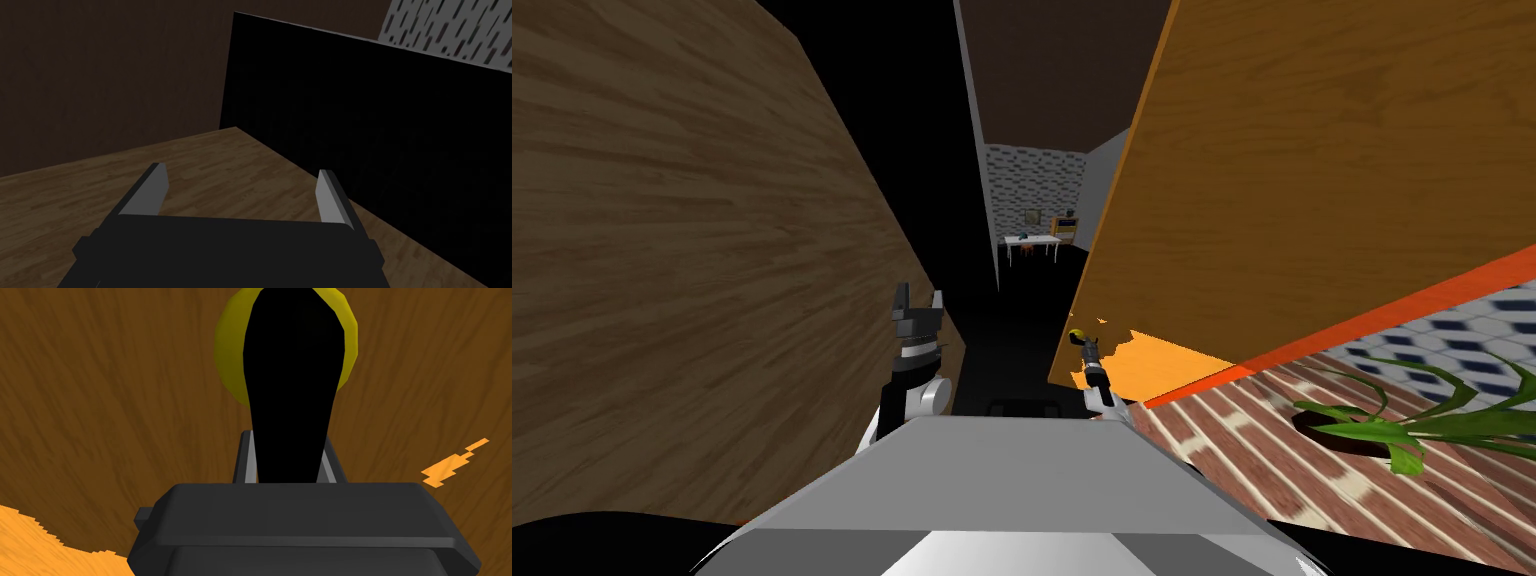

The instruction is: Push the door open

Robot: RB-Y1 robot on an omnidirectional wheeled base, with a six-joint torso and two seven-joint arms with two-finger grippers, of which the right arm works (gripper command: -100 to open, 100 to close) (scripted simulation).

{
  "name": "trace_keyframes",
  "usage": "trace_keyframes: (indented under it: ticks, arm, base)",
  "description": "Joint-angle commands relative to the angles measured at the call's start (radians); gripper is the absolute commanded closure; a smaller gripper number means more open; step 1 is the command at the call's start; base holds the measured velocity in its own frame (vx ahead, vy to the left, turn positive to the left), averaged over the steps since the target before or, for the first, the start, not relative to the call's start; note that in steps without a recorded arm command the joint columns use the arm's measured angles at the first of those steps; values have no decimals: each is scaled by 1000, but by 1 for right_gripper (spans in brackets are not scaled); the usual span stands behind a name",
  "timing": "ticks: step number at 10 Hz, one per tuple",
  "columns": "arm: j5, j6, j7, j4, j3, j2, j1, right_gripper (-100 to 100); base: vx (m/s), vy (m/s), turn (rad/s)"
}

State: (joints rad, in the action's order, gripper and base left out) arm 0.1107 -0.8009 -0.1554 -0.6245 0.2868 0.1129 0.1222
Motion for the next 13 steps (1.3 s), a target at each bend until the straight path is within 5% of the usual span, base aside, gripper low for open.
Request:
trace_keyframes:
  ticks: [1, 13]
  arm:
    - [-13, -9, 8, 5, 22, 9, 7, 100]
    - [-64, -4, 44, 13, 108, 22, -2, 100]
  base:
    - [190, 82, -60]
    - [172, 39, -44]
